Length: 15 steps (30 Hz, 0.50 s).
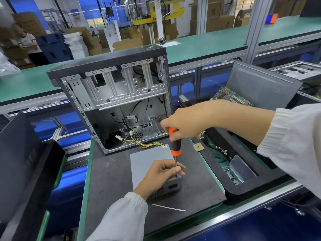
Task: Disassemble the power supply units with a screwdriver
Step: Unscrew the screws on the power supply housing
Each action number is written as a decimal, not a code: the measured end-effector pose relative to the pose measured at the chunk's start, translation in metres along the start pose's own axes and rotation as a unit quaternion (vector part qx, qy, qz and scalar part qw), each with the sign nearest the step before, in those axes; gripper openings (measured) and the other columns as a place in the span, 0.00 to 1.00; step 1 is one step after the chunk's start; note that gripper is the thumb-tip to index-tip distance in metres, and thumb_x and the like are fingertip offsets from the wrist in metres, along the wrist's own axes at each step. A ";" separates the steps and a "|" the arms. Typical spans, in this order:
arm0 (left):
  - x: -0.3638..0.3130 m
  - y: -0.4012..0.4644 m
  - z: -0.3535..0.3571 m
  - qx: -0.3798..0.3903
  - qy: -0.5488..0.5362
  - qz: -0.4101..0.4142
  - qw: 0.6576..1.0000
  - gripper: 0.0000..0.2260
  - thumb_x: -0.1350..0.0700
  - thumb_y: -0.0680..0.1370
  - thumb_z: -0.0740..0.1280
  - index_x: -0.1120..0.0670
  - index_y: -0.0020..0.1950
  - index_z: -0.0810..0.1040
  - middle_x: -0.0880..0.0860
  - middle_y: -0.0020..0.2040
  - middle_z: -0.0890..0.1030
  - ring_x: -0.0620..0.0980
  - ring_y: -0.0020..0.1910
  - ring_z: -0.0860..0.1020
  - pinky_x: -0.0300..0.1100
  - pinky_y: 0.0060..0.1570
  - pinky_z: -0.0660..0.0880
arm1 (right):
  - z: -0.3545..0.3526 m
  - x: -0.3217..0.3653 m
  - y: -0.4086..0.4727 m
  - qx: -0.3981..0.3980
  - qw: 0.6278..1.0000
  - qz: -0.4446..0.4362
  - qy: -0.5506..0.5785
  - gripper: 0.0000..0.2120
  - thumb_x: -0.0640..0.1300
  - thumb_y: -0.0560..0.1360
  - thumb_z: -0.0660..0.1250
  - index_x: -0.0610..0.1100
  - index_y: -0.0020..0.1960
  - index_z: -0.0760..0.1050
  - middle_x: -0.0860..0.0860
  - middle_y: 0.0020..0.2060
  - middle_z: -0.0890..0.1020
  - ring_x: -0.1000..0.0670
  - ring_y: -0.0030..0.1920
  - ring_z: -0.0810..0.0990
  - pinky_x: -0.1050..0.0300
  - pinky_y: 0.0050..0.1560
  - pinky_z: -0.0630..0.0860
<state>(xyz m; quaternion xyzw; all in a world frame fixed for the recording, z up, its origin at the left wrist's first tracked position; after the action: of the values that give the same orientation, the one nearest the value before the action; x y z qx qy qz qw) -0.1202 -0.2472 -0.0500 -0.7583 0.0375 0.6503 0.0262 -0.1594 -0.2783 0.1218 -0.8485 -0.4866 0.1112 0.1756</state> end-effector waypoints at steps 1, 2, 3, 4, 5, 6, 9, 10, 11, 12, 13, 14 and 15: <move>0.000 0.000 0.000 0.000 0.003 0.003 1.000 0.07 0.59 0.80 0.66 0.58 0.52 0.84 0.55 0.45 0.85 0.49 0.45 0.82 0.42 0.51 0.79 | 0.001 0.004 -0.002 0.022 0.999 -0.026 0.028 0.07 0.43 0.79 0.62 0.47 0.56 0.69 0.51 0.39 0.77 0.48 0.34 0.80 0.57 0.35 0.76; 0.000 -0.001 0.000 0.001 0.004 0.002 1.000 0.07 0.59 0.80 0.66 0.58 0.52 0.84 0.55 0.44 0.86 0.48 0.46 0.83 0.40 0.50 0.78 | 0.000 0.009 -0.004 0.039 0.997 -0.052 0.045 0.11 0.40 0.77 0.65 0.48 0.58 0.69 0.52 0.43 0.74 0.46 0.40 0.80 0.53 0.40 0.78; 0.001 -0.001 0.001 0.001 0.002 -0.001 1.000 0.07 0.59 0.80 0.66 0.58 0.52 0.84 0.55 0.44 0.86 0.48 0.46 0.83 0.39 0.50 0.78 | 0.001 0.012 -0.005 0.051 0.995 -0.064 0.050 0.15 0.40 0.76 0.68 0.49 0.60 0.70 0.52 0.46 0.72 0.44 0.46 0.79 0.49 0.46 0.79; 0.001 -0.001 0.001 0.000 0.001 -0.002 1.000 0.07 0.58 0.80 0.66 0.57 0.52 0.84 0.55 0.44 0.86 0.49 0.47 0.83 0.39 0.51 0.78 | 0.001 0.012 -0.005 0.055 0.995 -0.063 0.052 0.19 0.43 0.75 0.70 0.50 0.63 0.69 0.51 0.48 0.72 0.43 0.49 0.78 0.47 0.50 0.79; 0.000 -0.001 0.000 -0.001 0.002 -0.001 1.000 0.07 0.58 0.80 0.66 0.57 0.51 0.84 0.56 0.44 0.86 0.49 0.47 0.84 0.40 0.51 0.78 | 0.002 0.009 -0.004 0.053 0.996 -0.050 0.048 0.22 0.50 0.74 0.71 0.50 0.65 0.68 0.50 0.50 0.73 0.43 0.50 0.78 0.46 0.51 0.79; -0.001 -0.001 0.000 -0.002 0.007 0.003 1.000 0.07 0.58 0.80 0.66 0.57 0.51 0.84 0.55 0.43 0.86 0.49 0.47 0.83 0.40 0.51 0.78 | 0.002 0.005 -0.003 0.045 0.998 -0.026 0.043 0.26 0.57 0.73 0.70 0.50 0.66 0.67 0.49 0.50 0.75 0.44 0.49 0.80 0.47 0.50 0.80; -0.001 -0.001 0.001 0.001 0.020 0.009 1.000 0.08 0.57 0.80 0.67 0.57 0.50 0.85 0.53 0.43 0.86 0.48 0.48 0.83 0.45 0.54 0.78 | 0.001 -0.006 -0.001 0.007 0.998 0.061 0.008 0.32 0.72 0.71 0.58 0.41 0.49 0.72 0.46 0.31 0.82 0.49 0.30 0.83 0.55 0.36 0.78; -0.001 -0.001 0.001 0.002 0.022 0.009 1.000 0.08 0.56 0.79 0.67 0.57 0.50 0.85 0.53 0.44 0.86 0.49 0.49 0.82 0.48 0.56 0.78 | 0.001 -0.007 0.000 -0.004 0.997 0.071 -0.011 0.32 0.71 0.73 0.55 0.40 0.42 0.71 0.46 0.23 0.80 0.50 0.26 0.81 0.58 0.32 0.75; -0.001 -0.001 0.000 0.003 0.023 0.010 1.000 0.08 0.56 0.79 0.67 0.57 0.50 0.85 0.53 0.44 0.86 0.49 0.50 0.82 0.51 0.58 0.78 | 0.000 -0.005 0.002 -0.015 0.997 0.065 -0.034 0.31 0.69 0.75 0.53 0.40 0.40 0.70 0.47 0.20 0.78 0.51 0.24 0.80 0.59 0.30 0.71; -0.002 0.000 0.000 0.001 0.024 0.014 1.000 0.08 0.56 0.79 0.67 0.58 0.50 0.85 0.52 0.45 0.86 0.49 0.51 0.82 0.52 0.59 0.77 | 0.001 -0.001 0.004 -0.018 0.997 0.048 -0.059 0.28 0.65 0.78 0.53 0.40 0.41 0.72 0.47 0.21 0.79 0.52 0.24 0.79 0.60 0.28 0.68; -0.003 0.000 -0.001 -0.001 0.027 0.018 0.999 0.09 0.55 0.79 0.67 0.58 0.51 0.84 0.52 0.45 0.86 0.49 0.51 0.82 0.52 0.59 0.77 | 0.000 0.004 0.005 -0.018 0.997 0.020 -0.076 0.24 0.61 0.79 0.56 0.40 0.45 0.73 0.47 0.26 0.81 0.51 0.28 0.80 0.60 0.28 0.68; -0.004 0.000 -0.001 -0.001 0.030 0.022 0.999 0.08 0.55 0.79 0.67 0.57 0.51 0.85 0.52 0.45 0.86 0.49 0.51 0.82 0.50 0.59 0.77 | 0.001 0.008 0.005 -0.009 0.997 -0.008 -0.071 0.16 0.56 0.80 0.59 0.43 0.51 0.73 0.46 0.35 0.82 0.49 0.34 0.82 0.59 0.30 0.71; -0.005 0.000 0.000 -0.001 0.031 0.023 0.999 0.08 0.55 0.79 0.67 0.55 0.52 0.85 0.52 0.45 0.86 0.50 0.50 0.83 0.48 0.58 0.77 | 0.001 0.011 0.003 0.006 0.998 -0.031 -0.047 0.09 0.50 0.79 0.63 0.45 0.55 0.72 0.47 0.43 0.79 0.46 0.41 0.82 0.56 0.35 0.76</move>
<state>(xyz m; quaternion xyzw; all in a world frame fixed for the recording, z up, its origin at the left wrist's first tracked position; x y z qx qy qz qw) -0.1209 -0.2473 -0.0450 -0.7773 0.0552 0.6266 0.0095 -0.1524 -0.2701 0.1191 -0.8255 -0.5199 0.1490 0.1612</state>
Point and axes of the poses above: each hand's wrist, its own y-axis towards the middle knuckle, its own z-axis out of the palm, x = y × z, the point moved 10 cm from there along y, towards the middle knuckle
